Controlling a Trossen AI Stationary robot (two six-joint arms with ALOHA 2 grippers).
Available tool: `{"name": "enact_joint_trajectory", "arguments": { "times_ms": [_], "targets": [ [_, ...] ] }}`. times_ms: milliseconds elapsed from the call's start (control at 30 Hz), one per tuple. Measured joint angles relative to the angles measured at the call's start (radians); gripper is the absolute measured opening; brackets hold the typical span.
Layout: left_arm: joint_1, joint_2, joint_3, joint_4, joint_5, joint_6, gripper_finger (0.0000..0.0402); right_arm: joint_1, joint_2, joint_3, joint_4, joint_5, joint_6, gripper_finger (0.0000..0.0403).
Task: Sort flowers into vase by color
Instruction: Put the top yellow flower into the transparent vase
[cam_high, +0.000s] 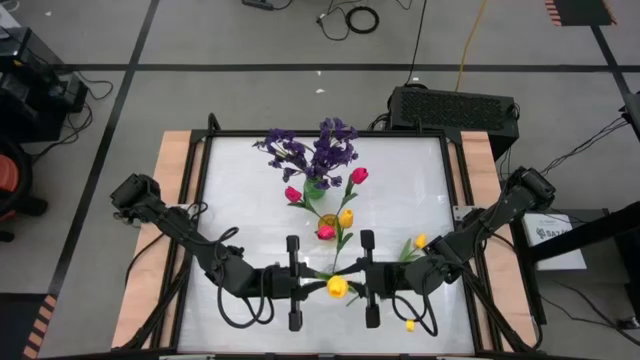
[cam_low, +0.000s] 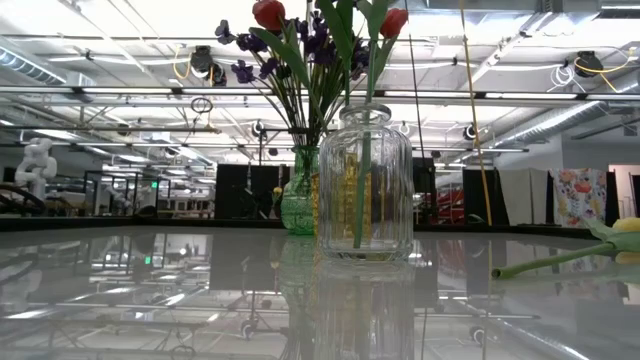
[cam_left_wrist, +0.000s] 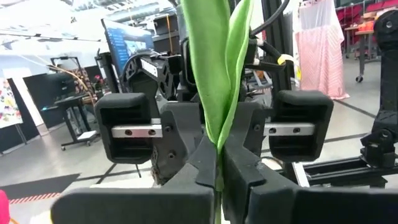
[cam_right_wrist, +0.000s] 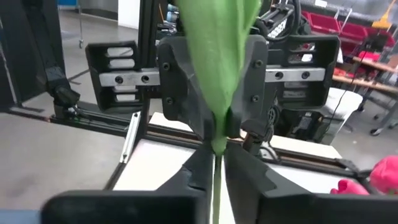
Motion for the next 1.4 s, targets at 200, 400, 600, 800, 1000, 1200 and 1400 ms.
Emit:
{"name": "enact_joint_trajectory", "arguments": {
  "times_ms": [200, 400, 600, 800, 1000, 1200, 1400],
  "targets": [
    [-0.033, 0.000, 0.000, 0.014, 0.001, 0.035, 0.0021, 0.022, -0.019, 0.000, -0.038, -0.006, 0.067, 0.0102],
    [-0.101, 0.000, -0.004, 0.031, -0.005, 0.082, 0.0023, 0.079, -0.095, 0.000, -0.154, -0.007, 0.111, 0.0169],
    [-0.091, 0.026, -0.130, 0.253, 0.013, 0.084, 0.0016, 0.146, -0.158, 0.000, -0.234, -0.007, 0.111, 0.0191],
    [-0.018, 0.052, -0.284, 0.530, 0.126, 0.097, 0.0015, 0.181, -0.184, 0.000, -0.282, 0.000, 0.105, 0.0187],
    [0.058, 0.053, -0.381, 0.661, 0.237, 0.050, 0.0014, 0.181, -0.187, 0.000, -0.299, 0.001, 0.094, 0.0178],
    [0.093, 0.053, -0.426, 0.675, 0.298, -0.037, 0.0014, 0.181, -0.187, 0.000, -0.298, 0.003, 0.094, 0.0171],
    [0.095, 0.053, -0.439, 0.678, 0.299, -0.032, 0.0013, 0.181, -0.187, 0.000, -0.298, 0.003, 0.095, 0.0171]
  ]
}}
